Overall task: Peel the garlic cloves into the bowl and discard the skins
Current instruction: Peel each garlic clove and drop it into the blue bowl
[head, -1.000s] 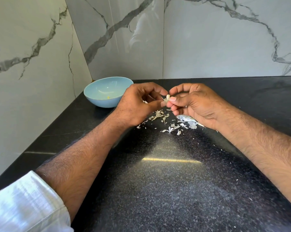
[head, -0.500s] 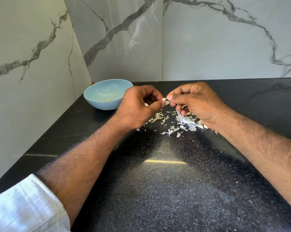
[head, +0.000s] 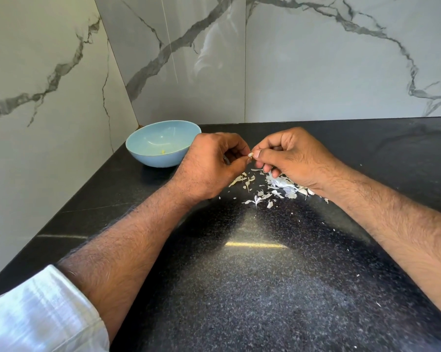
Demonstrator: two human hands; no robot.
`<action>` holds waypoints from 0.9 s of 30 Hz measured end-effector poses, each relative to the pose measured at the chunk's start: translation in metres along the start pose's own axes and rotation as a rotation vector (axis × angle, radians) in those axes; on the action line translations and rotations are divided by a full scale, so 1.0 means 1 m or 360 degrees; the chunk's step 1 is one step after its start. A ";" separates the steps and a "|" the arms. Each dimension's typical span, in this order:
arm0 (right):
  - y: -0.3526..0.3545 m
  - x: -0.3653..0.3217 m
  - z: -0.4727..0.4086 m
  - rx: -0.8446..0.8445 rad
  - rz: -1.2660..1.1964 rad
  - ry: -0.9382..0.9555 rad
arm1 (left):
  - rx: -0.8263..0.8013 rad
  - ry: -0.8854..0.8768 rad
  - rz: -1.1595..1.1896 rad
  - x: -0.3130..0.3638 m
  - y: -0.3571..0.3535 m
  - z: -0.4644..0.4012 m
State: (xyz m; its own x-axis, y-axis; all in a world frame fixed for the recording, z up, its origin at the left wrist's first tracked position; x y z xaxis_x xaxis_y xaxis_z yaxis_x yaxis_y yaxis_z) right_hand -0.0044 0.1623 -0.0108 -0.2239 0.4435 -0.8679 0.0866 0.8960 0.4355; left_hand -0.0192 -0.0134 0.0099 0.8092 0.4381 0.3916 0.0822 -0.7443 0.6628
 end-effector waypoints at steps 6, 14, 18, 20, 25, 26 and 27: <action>0.000 0.001 0.005 0.0039 0.0033 -0.0038 | -0.0051 0.0055 0.0089 0.000 -0.006 0.000; 0.003 -0.008 0.007 0.0000 -0.0271 -0.0135 | 0.0005 0.0497 0.1001 -0.015 -0.010 0.002; 0.008 -0.005 0.006 0.0008 -0.0202 -0.0147 | 0.0007 0.0621 0.1320 -0.019 -0.012 0.001; 0.009 -0.004 0.005 0.0013 -0.0143 -0.0139 | 0.0006 0.0676 0.1479 -0.020 -0.012 0.001; 0.013 -0.004 0.005 0.0039 -0.0122 -0.0108 | -0.0035 0.0754 0.1711 -0.021 -0.014 0.002; 0.014 -0.006 0.006 0.0055 -0.0115 -0.0071 | -0.0042 0.0768 0.1722 -0.021 -0.015 0.003; 0.016 -0.008 0.007 0.0080 -0.0096 -0.0024 | -0.0051 0.0782 0.1722 -0.021 -0.016 0.003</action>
State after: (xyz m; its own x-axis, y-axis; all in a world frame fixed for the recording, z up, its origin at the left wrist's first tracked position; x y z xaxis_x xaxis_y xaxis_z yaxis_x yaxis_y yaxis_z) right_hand 0.0053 0.1731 0.0015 -0.2158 0.3886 -0.8958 0.1223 0.9209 0.3701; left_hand -0.0358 -0.0127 -0.0109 0.1390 -0.2589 0.9558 -0.5268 -0.8366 -0.1500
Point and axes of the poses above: each hand's wrist, its own z-axis away from the middle knuckle, its own y-axis out of the back of the hand, x = y × z, the point moved 6 cm from there along -z, towards the middle knuckle, and after that the axes turned 1 degree about -y, right-handed, at the moved point
